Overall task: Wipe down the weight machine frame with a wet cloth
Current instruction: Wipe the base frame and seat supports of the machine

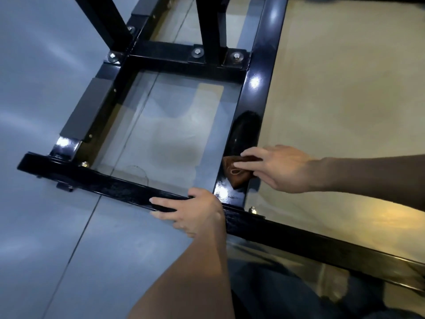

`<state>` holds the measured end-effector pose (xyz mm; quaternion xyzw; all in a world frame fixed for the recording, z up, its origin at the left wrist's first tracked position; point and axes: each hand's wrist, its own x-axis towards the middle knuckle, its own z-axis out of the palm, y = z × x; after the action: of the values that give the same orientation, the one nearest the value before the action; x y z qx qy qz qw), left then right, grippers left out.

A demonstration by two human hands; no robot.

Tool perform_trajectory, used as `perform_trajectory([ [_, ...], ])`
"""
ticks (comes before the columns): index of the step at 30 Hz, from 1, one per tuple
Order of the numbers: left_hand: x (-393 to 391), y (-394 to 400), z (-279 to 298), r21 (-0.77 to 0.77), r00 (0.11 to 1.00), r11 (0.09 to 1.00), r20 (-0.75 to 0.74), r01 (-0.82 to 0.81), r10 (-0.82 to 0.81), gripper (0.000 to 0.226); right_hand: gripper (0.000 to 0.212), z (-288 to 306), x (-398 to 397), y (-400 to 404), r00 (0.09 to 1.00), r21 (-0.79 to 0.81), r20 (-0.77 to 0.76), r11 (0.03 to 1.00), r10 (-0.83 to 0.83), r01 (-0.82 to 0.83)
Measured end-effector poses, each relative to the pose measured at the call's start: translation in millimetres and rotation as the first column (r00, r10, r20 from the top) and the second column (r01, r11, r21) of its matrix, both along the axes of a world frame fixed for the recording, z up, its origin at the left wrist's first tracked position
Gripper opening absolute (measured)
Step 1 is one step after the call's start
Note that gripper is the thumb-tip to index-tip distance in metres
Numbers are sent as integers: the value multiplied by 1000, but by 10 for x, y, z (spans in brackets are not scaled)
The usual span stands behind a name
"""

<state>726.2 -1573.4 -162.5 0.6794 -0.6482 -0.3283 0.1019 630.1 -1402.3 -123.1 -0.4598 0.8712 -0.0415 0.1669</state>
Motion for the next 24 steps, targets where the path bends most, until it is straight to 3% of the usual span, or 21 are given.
perform_trajectory([
  [4, -8, -4, -21, -2, 1000, 1000, 17, 0, 1, 88, 56, -204, -311, 82, 952, -92, -105, 956, -288, 279],
  [7, -8, -19, -33, -8, 1000, 1000, 26, -10, 10, 88, 52, -279, -300, -74, 883, -181, -68, 876, -465, 447],
  [9, 3, -23, -49, -1, 1000, 1000, 27, 3, -3, 88, 50, -326, -80, -170, 915, -234, -33, 893, -402, 384],
  [12, 18, -21, -58, 15, 1000, 1000, 21, 19, -20, 86, 46, -408, 347, -188, 984, -287, -79, 949, -157, 128],
  [15, 10, -18, -53, 10, 1000, 1000, 1, 7, -7, 83, 46, -355, 306, -122, 983, -216, -146, 967, 108, -138],
  [17, 9, -19, -54, 6, 1000, 1000, -1, 8, -8, 83, 51, -357, -9, -40, 964, -159, -206, 966, 169, -203],
  [19, 16, -24, -58, 6, 1000, 1000, 0, 15, -15, 83, 52, -333, -325, 9, 969, -186, -244, 983, -41, -5],
  [21, 20, -29, -63, 10, 1000, 1000, -4, 14, -14, 83, 49, -284, -513, -47, 923, -200, -182, 931, -340, 304],
  [22, 24, -27, -64, 11, 1000, 1000, -7, 12, -12, 83, 48, -281, -514, -99, 893, -201, -135, 894, -429, 400],
  [24, 30, -25, -66, 9, 1000, 1000, -10, 17, -17, 83, 47, -291, -340, -202, 881, -225, -75, 869, -466, 441],
])
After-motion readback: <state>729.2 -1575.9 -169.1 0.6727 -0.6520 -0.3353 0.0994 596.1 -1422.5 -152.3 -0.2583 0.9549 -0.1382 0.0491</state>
